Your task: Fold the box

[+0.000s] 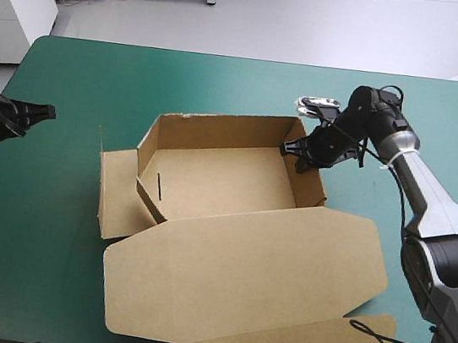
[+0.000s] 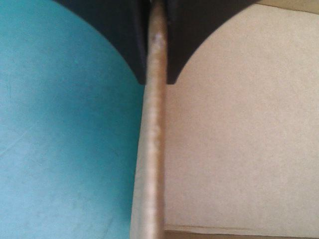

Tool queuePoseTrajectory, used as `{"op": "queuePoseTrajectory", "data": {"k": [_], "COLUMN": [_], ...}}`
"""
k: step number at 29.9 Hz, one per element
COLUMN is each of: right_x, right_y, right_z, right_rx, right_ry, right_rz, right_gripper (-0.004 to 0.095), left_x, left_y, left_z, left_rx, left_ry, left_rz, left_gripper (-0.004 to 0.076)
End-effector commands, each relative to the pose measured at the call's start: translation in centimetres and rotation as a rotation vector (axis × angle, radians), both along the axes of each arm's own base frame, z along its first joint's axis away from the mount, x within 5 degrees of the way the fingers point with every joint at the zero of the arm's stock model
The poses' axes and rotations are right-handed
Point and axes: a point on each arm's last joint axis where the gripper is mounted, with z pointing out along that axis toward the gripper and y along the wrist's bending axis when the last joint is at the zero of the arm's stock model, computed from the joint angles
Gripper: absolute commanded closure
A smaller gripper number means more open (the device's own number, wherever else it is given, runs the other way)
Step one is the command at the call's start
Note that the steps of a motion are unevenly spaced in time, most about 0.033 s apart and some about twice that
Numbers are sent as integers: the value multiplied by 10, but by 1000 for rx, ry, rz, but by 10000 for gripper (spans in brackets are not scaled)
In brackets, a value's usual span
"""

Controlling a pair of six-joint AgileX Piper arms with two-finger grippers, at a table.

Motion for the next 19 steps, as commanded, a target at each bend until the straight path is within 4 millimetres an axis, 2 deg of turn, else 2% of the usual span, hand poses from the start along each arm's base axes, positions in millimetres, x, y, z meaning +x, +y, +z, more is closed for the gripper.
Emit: {"op": "queuePoseTrajectory", "data": {"k": [1,6,10,14,19], "right_x": [-14,-25,-37,-52,-61], "right_y": [-19,-48,-66,-73,-73], "right_z": [64,99,126,148,164], "right_rx": [140,236,280,327,358], "right_ry": [-147,-229,-306,-376,-442], "right_rz": [-52,-97,-130,-133,-142], "right_gripper": [921,921,921,921,921], "left_x": [0,8,19,31,35], "left_y": [7,16,14,6,-7], "left_z": [16,13,12,15,20], "left_rx": [-57,-203,-348,-517,-654], "left_ry": [-115,-162,-214,-277,-316], "left_rz": [14,-5,-52,-136,-262], "left_gripper": [734,734,734,734,734]}}
